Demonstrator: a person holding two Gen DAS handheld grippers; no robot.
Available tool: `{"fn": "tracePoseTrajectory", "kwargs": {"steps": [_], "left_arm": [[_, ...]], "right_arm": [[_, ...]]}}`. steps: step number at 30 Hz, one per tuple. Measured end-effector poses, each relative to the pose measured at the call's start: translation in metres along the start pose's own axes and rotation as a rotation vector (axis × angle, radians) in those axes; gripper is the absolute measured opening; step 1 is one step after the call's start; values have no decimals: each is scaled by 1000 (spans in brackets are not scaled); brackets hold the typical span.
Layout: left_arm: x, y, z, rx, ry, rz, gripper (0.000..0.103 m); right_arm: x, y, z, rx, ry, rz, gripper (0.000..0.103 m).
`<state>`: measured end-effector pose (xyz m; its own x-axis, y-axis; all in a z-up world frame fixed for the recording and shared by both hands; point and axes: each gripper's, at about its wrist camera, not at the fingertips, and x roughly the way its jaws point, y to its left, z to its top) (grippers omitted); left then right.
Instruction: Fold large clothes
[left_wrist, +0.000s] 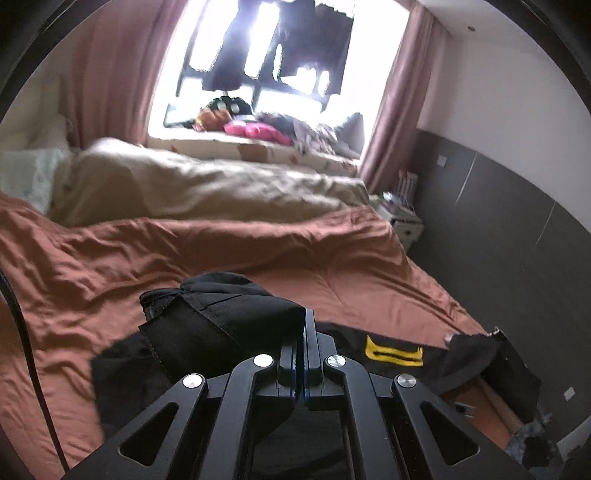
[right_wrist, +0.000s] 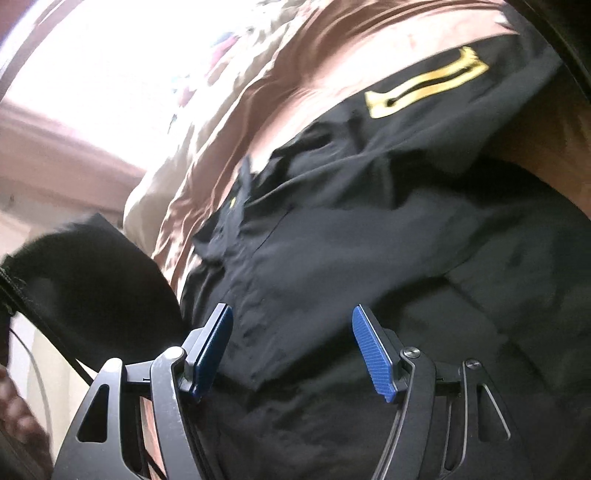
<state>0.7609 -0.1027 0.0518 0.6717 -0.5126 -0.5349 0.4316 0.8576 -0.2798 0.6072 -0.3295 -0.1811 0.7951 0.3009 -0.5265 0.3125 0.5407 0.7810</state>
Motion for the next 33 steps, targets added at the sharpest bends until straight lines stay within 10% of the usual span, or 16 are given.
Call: {"fn": "tracePoseTrajectory", "kwargs": {"steps": [6,8,11,23,33], "left_arm": [[89,-22,-39,-20,254,-70,13],[112,-25,-56,-36,374,-129,58],[120,-31,-80,-13,446,-170,80],[49,72,-102,-110,389,59,84],[-1,173,-154,-197,364,290,80]], "right_arm": [[-7,-19,5,98,-20,9,66],[-9,-22,6,107,-28,0,66],[-14,-23,5,116,-42,-8,66],[14,4,1,-26,11,-4,66],[74,26,-18,-32,176,224,65]]}}
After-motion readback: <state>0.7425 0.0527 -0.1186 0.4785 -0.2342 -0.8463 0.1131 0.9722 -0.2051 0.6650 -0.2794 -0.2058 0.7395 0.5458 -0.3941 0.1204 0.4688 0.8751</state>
